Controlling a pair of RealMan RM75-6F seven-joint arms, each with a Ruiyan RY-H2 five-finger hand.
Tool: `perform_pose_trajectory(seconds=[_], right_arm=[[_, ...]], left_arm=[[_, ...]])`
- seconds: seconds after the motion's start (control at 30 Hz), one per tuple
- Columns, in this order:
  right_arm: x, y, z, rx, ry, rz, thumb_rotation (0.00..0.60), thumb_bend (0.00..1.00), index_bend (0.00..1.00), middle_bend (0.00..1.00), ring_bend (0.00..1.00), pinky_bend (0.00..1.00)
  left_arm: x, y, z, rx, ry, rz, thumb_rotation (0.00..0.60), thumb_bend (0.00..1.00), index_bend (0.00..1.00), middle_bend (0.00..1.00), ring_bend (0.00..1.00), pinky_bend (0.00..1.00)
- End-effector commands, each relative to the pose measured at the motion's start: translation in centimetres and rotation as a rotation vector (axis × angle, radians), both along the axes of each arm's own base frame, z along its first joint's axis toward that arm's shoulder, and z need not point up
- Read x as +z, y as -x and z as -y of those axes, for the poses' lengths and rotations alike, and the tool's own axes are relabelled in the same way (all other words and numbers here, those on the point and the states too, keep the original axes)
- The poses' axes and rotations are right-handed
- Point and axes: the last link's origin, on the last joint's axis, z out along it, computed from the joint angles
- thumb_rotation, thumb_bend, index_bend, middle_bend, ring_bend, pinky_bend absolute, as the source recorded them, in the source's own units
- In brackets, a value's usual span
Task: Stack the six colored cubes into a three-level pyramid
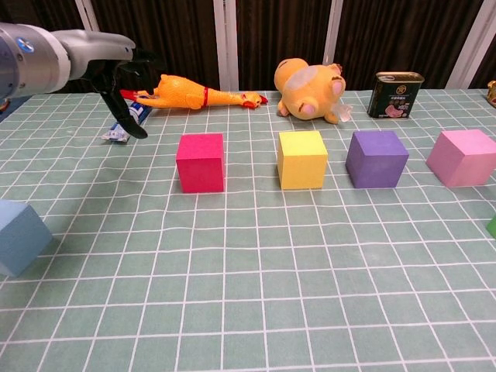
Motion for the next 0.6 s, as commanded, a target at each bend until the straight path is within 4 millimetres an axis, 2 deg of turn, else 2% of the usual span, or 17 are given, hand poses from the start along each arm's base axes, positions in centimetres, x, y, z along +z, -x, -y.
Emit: perform_pose_trajectory(seconds=[0.03, 0.23, 0.6], right_arm=[[0.0, 0.0, 0.0, 0.0, 0.0, 0.001, 0.6, 0.33, 0.0, 0.0, 0.0, 0.0], [0.0, 0.0, 0.0, -0.005, 0.0, 0.002, 0.6, 0.33, 0.0, 0.0, 0.0, 0.0], [-0.1, 0.0, 0.1, -0.008, -0.01, 0.005, 0.6, 0.33, 0.0, 0.0, 0.0, 0.0]], left_arm=[[-1.1, -0.7, -0.5, 0.016, 0.017, -0.004, 0.6, 0.13, 0.0, 0.2, 0.02, 0.09], [-2.8, -1.2, -1.5, 0.037, 0.03, -0.025, 0.6, 0.13, 0.0, 0.21, 0.02, 0.09], [-4.5, -1.6, -2.2, 0.048, 0.049, -0.025, 0.6, 0.13, 0.0, 0.24, 0.02, 0.09]])
